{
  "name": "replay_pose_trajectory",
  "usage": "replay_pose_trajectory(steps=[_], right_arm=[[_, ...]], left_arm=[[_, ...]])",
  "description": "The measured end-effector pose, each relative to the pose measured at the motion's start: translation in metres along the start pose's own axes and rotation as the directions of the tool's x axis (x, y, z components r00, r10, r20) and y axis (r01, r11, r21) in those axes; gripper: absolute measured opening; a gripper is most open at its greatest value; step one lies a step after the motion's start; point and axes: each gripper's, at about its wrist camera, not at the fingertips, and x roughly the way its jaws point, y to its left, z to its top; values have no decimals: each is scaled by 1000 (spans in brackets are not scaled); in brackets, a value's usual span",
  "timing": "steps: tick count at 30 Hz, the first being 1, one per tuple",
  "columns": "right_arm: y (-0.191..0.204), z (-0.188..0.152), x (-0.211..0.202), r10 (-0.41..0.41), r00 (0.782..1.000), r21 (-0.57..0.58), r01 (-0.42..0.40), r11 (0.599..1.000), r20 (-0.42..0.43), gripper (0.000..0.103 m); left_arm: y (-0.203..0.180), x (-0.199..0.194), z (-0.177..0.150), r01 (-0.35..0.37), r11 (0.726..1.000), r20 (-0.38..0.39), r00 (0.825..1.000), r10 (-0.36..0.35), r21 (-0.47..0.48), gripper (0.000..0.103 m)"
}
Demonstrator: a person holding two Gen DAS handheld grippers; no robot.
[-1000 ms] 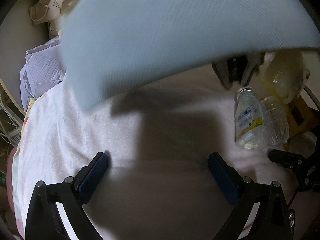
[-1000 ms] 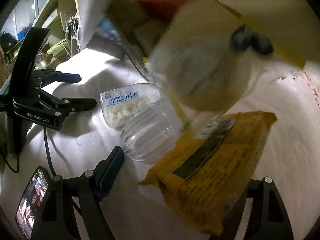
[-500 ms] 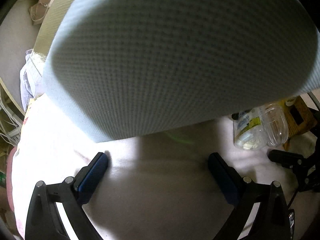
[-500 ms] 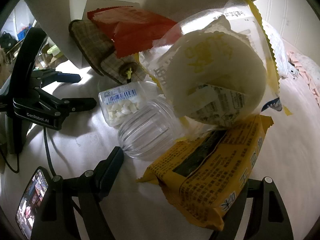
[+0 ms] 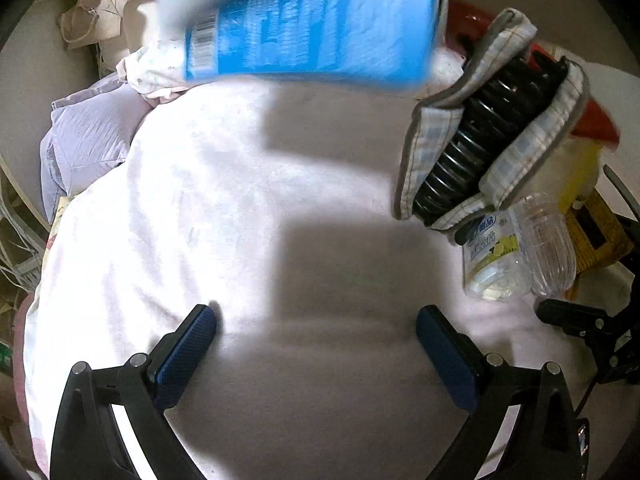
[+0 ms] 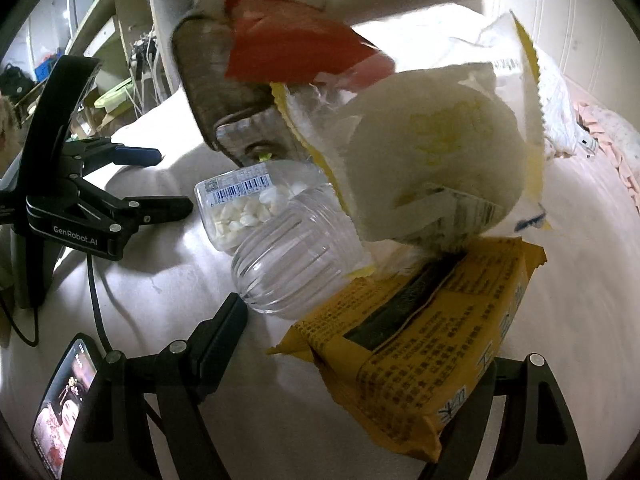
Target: Organize objects
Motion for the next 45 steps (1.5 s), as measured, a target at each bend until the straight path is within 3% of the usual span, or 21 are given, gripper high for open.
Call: replay_pose_trajectory(steps=[45], right_arm=[[7, 4, -12, -1, 1000, -5, 1, 1000, -1, 80]], left_arm=[[0, -1, 0, 0, 1000, 0, 1000, 0, 0, 102]])
